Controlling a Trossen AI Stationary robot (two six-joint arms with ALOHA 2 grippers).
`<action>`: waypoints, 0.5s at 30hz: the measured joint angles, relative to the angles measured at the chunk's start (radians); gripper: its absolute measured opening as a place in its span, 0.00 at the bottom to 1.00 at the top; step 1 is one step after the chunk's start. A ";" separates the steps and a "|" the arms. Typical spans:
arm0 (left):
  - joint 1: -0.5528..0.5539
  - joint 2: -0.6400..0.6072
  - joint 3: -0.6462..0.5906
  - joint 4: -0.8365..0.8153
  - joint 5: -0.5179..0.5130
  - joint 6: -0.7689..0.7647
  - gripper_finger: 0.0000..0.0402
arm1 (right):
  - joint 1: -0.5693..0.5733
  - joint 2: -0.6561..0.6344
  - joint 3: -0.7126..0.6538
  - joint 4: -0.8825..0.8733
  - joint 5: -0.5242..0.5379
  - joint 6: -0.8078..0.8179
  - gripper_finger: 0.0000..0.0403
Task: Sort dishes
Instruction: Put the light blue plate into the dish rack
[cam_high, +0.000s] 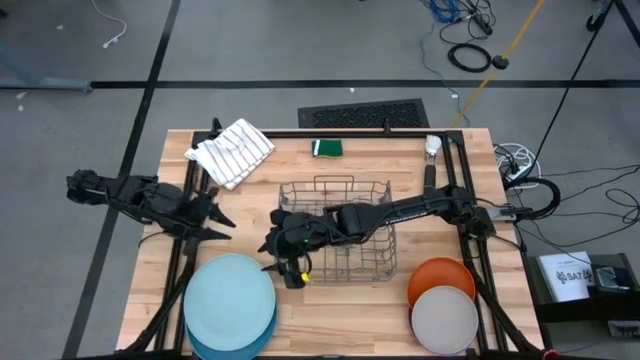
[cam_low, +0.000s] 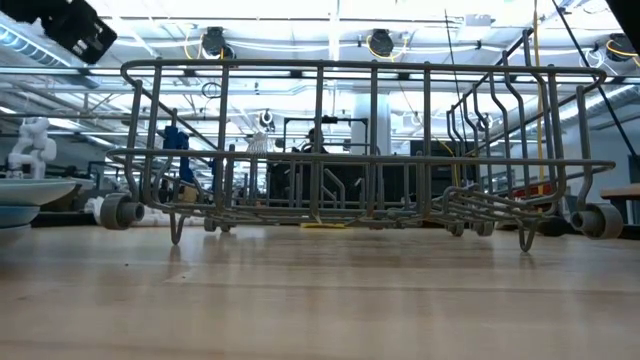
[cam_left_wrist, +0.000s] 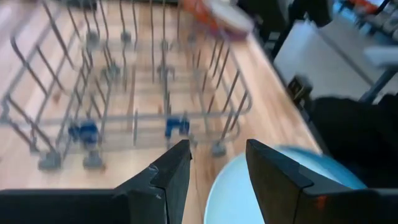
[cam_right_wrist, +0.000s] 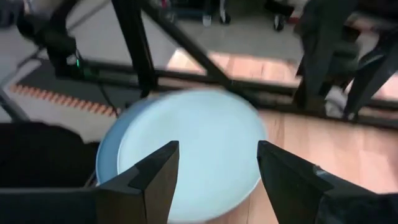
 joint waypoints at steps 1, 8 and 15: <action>0.000 0.016 0.000 -0.018 0.000 -0.008 0.39 | 0.002 0.008 -0.001 -0.002 0.000 0.000 0.53; -0.001 0.173 -0.005 -0.025 0.042 -0.015 0.39 | 0.007 0.014 -0.001 0.005 0.005 0.000 0.53; -0.001 0.391 -0.005 -0.025 0.065 -0.015 0.39 | 0.007 0.014 -0.001 0.002 0.005 -0.014 0.53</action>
